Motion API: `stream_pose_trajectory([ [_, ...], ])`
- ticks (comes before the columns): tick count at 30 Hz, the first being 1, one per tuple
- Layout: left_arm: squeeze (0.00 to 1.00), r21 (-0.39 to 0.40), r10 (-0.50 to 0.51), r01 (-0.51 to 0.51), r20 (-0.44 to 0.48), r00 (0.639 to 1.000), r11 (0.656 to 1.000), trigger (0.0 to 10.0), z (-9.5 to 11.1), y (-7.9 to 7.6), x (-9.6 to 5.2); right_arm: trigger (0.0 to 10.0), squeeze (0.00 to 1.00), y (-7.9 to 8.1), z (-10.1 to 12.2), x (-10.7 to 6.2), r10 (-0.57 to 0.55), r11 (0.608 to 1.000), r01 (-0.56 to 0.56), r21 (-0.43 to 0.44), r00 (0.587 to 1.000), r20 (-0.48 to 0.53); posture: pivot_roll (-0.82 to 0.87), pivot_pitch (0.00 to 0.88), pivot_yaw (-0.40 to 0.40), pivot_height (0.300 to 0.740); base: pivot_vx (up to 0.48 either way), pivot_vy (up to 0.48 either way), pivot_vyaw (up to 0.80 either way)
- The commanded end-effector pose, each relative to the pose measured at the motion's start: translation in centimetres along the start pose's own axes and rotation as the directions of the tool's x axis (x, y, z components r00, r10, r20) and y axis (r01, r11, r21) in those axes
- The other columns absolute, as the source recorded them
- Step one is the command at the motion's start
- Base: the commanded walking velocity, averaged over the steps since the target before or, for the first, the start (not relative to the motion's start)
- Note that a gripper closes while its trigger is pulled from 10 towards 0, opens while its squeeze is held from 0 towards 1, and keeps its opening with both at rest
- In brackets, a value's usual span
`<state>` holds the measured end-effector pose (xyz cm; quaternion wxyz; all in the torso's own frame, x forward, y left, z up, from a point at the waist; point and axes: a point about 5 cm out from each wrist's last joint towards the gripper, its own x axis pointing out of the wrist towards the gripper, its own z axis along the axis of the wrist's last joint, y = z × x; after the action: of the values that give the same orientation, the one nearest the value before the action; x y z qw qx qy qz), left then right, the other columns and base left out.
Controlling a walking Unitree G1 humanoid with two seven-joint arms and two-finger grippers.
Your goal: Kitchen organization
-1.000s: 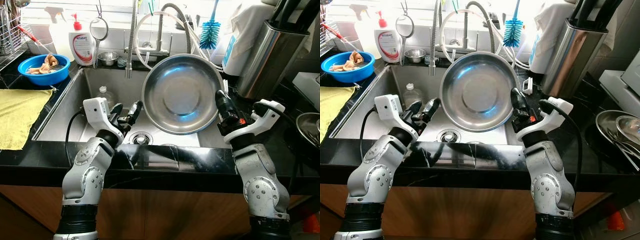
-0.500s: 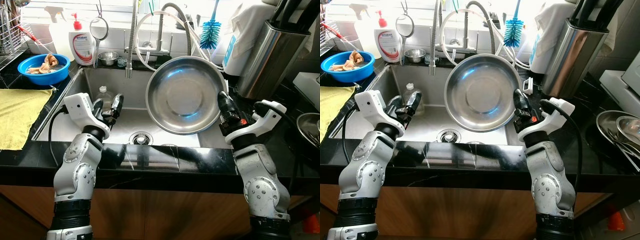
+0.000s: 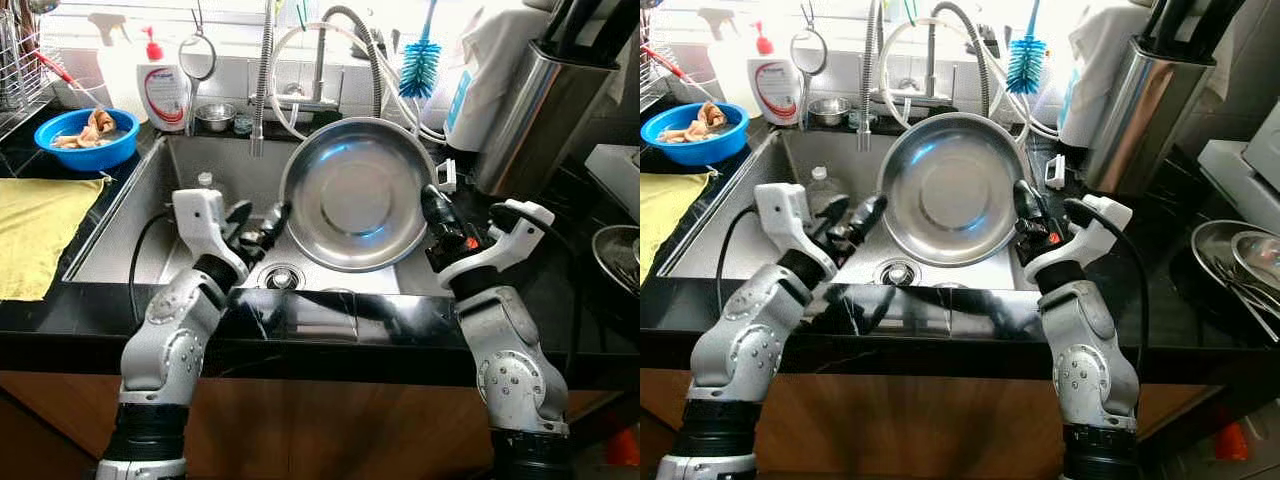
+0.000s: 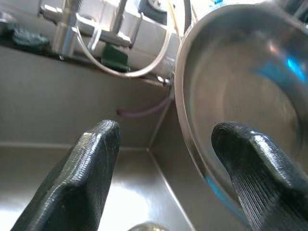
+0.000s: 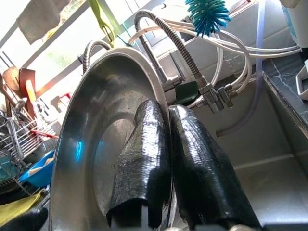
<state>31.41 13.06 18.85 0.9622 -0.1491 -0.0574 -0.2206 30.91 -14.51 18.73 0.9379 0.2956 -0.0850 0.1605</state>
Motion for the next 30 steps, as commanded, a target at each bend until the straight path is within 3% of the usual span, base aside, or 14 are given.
stream_pose_trajectory([
  [1,0.00,0.028,-0.041,0.042,-0.008,0.999,0.999,10.0,0.2,-0.9,0.1,10.0,0.00,0.7,0.7,0.6,0.035,0.999,-0.035,-0.009,0.999,0.032,0.11,0.000,-0.089,0.740,0.000,0.000,0.00],
  [14,0.00,0.036,-0.041,0.041,-0.011,0.999,0.999,10.0,0.1,-1.0,0.1,10.0,0.00,2.1,0.2,0.5,0.135,0.991,-0.135,-0.015,0.991,0.002,0.10,0.000,-0.088,0.740,0.000,0.000,0.00],
  [15,0.00,0.040,-0.034,0.034,-0.008,0.999,0.999,3.9,0.1,-1.0,0.1,10.0,0.00,2.2,0.1,0.5,0.141,0.990,-0.141,-0.015,0.990,-0.001,0.10,0.000,-0.088,0.740,0.000,0.000,0.00],
  [16,0.00,0.041,-0.028,0.029,-0.006,1.000,0.999,2.2,0.1,-0.9,0.1,10.0,0.00,2.2,0.1,0.5,0.143,0.990,-0.143,-0.015,0.990,-0.002,0.10,0.000,-0.088,0.740,0.000,0.000,0.00],
  [18,0.00,0.042,-0.020,0.020,-0.002,1.000,0.999,1.6,0.1,-0.9,0.1,10.0,0.00,2.3,0.0,0.5,0.147,0.989,-0.147,-0.017,0.989,-0.005,0.10,0.000,-0.088,0.740,0.000,0.000,0.00],
  [19,0.00,0.041,-0.018,0.018,-0.001,1.000,0.999,0.0,0.1,-0.8,0.2,10.0,0.00,2.3,0.0,0.5,0.149,0.989,-0.150,-0.018,0.989,-0.006,0.10,0.000,-0.088,0.740,0.000,0.000,0.00],
  [30,0.00,0.050,0.043,-0.045,0.030,0.999,0.998,0.0,0.5,0.0,0.2,10.0,0.00,2.2,0.0,0.5,0.152,0.988,-0.152,-0.030,0.988,-0.013,0.11,0.000,-0.091,0.740,0.000,0.000,0.00],
])
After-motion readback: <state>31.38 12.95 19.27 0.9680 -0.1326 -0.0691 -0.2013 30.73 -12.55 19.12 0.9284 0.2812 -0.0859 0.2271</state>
